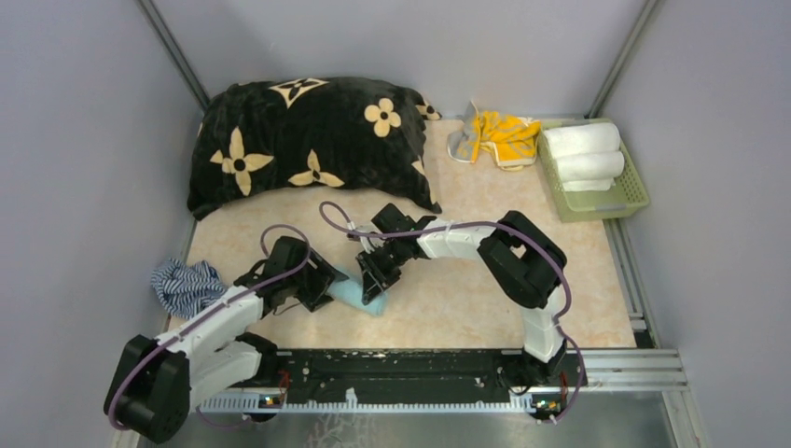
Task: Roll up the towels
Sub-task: Pick up the towel at the center of the board.
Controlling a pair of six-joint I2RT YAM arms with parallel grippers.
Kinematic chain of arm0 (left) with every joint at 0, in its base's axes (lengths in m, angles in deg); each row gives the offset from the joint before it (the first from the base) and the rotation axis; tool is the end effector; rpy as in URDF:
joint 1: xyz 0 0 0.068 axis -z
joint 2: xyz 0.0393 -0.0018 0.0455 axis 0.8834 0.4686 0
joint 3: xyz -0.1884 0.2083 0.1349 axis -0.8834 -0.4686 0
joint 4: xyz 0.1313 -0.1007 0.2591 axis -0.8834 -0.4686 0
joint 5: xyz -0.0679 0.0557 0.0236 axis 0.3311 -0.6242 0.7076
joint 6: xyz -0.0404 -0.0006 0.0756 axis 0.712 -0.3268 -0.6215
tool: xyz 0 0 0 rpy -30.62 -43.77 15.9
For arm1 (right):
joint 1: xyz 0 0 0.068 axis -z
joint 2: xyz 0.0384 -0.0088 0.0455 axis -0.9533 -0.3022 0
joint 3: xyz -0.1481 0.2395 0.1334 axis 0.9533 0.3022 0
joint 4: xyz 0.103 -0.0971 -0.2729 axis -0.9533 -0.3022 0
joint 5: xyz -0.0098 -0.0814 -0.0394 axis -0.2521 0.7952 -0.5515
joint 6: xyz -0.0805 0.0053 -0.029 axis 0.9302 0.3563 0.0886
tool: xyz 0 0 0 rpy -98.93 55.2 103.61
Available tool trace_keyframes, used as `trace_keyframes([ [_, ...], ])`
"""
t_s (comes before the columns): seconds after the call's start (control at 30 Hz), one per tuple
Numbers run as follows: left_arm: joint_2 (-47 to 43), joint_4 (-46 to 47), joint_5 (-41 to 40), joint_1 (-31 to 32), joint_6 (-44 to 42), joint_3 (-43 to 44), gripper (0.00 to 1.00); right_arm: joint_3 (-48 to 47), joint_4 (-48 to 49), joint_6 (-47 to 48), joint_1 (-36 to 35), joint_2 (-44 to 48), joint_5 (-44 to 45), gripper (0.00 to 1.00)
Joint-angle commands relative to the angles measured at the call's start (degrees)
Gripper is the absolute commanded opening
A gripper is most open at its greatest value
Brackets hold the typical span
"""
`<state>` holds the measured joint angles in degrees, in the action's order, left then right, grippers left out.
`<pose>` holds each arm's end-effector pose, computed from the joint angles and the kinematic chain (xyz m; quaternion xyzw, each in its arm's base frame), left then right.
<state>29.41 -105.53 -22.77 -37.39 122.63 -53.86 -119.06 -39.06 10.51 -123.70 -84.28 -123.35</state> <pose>0.1898 -0.0954 0.1253 -0.3456 0.8842 -0.2589 0.1779 0.2423 0.3791 0.1293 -0.3907 0.8273 0.4023 0.0327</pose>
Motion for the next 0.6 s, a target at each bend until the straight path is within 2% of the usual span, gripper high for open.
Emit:
trace_keyframes([
  [0.0,4.93,2.02,-2.69,-0.12,-1.86,-0.21,0.73,1.63,-2.62,-4.47,1.14,-4.85,-3.55,0.18],
  [0.13,9.96,3.32,-3.66,-0.12,-4.27,1.03,0.69,3.32,-1.06,-6.86,2.86,-5.08,-4.02,0.21],
  [0.27,14.23,4.18,-3.55,-0.07,-6.76,2.68,0.64,3.76,-1.87,-5.8,2.98,-3.18,-0.69,0.25],
  [0.47,18.85,2.26,-3.04,-0.05,-10.2,6.0,0.59,4.48,-2.19,-2.86,2.37,6.04,10.68,0.44],
  [0.57,20.98,1.48,-2.44,0.01,-11.4,7.25,0.58,2.98,-3.71,-0.33,-0.3,11.43,20.13,0.52],
])
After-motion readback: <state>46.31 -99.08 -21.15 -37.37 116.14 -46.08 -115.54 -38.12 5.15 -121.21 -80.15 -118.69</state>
